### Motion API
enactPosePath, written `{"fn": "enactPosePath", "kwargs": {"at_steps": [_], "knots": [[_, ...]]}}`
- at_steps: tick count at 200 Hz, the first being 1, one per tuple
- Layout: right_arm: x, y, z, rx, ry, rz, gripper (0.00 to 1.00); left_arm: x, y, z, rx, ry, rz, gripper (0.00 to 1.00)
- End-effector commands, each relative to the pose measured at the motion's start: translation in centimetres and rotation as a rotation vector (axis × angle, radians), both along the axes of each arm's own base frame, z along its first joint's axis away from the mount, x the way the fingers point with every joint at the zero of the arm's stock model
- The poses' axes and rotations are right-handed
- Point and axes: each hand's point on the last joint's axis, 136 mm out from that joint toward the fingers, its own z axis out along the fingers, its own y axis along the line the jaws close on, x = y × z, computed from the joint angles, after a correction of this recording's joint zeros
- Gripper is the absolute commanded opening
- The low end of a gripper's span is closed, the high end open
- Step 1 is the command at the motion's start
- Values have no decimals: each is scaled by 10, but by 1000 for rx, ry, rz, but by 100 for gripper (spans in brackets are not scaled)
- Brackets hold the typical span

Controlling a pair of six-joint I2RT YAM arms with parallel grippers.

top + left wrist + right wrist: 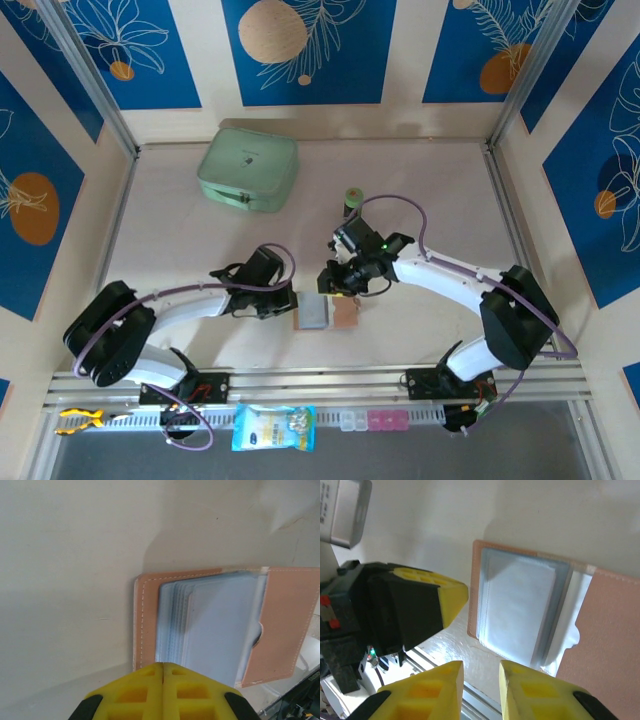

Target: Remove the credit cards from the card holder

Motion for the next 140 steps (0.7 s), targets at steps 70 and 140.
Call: {"fn": "enactPosePath", "kwargs": {"at_steps": [70, 140], "knots": [[-16, 9, -16, 9, 85, -30, 26, -9, 7, -22, 53, 47, 10, 0], [-21, 20, -31, -21, 131, -19, 32, -8, 21, -26, 138, 44, 21, 0]]}}
